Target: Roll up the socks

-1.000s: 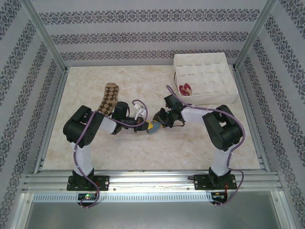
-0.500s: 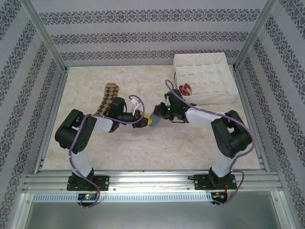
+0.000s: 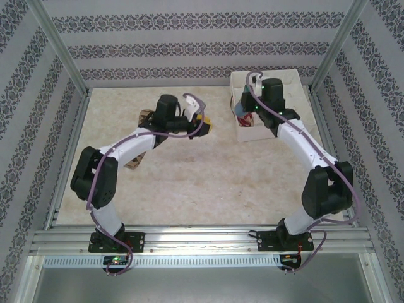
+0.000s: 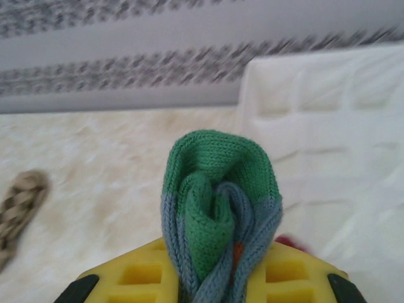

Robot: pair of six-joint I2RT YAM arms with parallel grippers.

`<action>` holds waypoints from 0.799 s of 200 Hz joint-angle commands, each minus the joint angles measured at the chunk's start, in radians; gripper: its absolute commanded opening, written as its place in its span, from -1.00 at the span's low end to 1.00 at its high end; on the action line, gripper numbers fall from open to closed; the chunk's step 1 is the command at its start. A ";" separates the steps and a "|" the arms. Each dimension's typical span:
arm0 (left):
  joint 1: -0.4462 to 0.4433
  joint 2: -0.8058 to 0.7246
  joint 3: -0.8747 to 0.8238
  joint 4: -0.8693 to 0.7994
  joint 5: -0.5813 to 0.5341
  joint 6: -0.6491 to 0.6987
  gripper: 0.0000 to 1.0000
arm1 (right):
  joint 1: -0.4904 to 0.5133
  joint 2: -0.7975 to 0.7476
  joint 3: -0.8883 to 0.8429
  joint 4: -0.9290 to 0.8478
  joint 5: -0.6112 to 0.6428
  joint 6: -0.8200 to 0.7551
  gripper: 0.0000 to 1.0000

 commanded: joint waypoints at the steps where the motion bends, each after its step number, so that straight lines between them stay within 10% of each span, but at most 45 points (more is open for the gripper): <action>1: -0.042 0.091 0.153 -0.205 -0.163 0.066 -0.32 | -0.038 0.082 0.082 -0.008 0.089 -0.181 -0.84; 94: -0.177 0.628 0.924 -0.513 -0.266 0.081 -0.33 | -0.195 0.352 0.289 -0.013 0.097 -0.340 -0.84; 160: -0.174 0.732 1.022 -0.550 -0.322 0.079 -0.32 | -0.225 0.435 0.309 -0.009 0.077 -0.372 -0.83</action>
